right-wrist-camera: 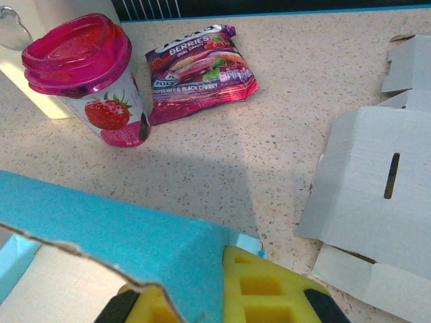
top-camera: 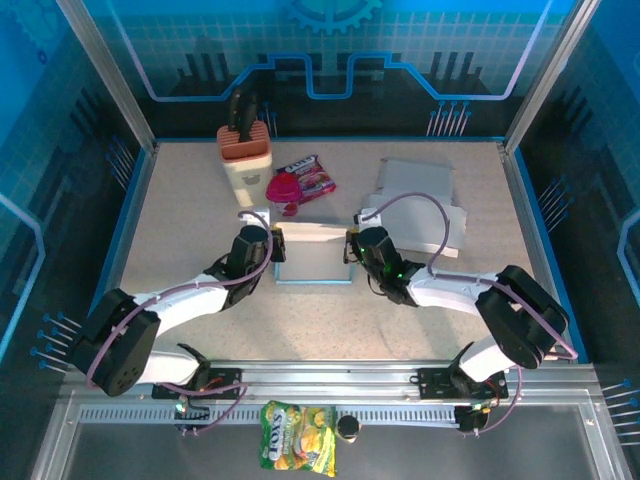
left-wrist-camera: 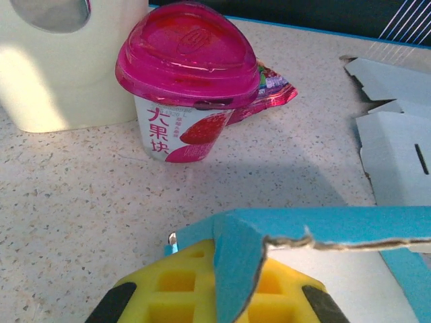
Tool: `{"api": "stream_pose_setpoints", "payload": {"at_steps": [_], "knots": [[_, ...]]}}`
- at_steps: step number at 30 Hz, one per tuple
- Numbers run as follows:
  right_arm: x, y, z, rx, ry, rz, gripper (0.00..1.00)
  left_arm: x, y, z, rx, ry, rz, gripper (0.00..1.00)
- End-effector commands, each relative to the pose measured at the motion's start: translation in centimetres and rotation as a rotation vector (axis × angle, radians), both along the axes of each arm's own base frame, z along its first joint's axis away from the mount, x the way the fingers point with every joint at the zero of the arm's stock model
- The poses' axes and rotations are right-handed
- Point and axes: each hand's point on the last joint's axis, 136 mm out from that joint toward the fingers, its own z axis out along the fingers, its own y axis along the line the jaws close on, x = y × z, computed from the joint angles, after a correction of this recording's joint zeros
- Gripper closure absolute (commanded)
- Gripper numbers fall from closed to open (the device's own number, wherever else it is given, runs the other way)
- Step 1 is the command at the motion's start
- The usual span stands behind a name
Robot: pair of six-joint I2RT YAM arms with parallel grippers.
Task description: Fold the paper box
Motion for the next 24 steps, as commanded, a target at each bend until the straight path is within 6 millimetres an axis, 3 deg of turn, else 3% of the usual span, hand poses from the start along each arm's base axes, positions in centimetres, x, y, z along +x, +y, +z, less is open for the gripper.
{"api": "stream_pose_setpoints", "payload": {"at_steps": [1,8,22,24], "knots": [[-1.3,3.7,2.5,0.084,-0.100,0.112,1.00,-1.3,-3.6,2.0,-0.131,-0.063,-0.160,1.00],[-2.6,3.5,1.1,0.019,-0.125,0.096,1.00,-2.8,-3.9,-0.8,-0.137,-0.010,-0.154,1.00],[-4.4,1.8,-0.9,-0.101,-0.133,0.081,1.00,-4.7,-3.7,-3.9,-0.070,-0.003,-0.120,1.00],[-4.7,1.8,-0.7,-0.108,-0.094,0.085,0.95,-4.8,-3.6,-4.2,-0.051,0.001,-0.110,1.00]]}}
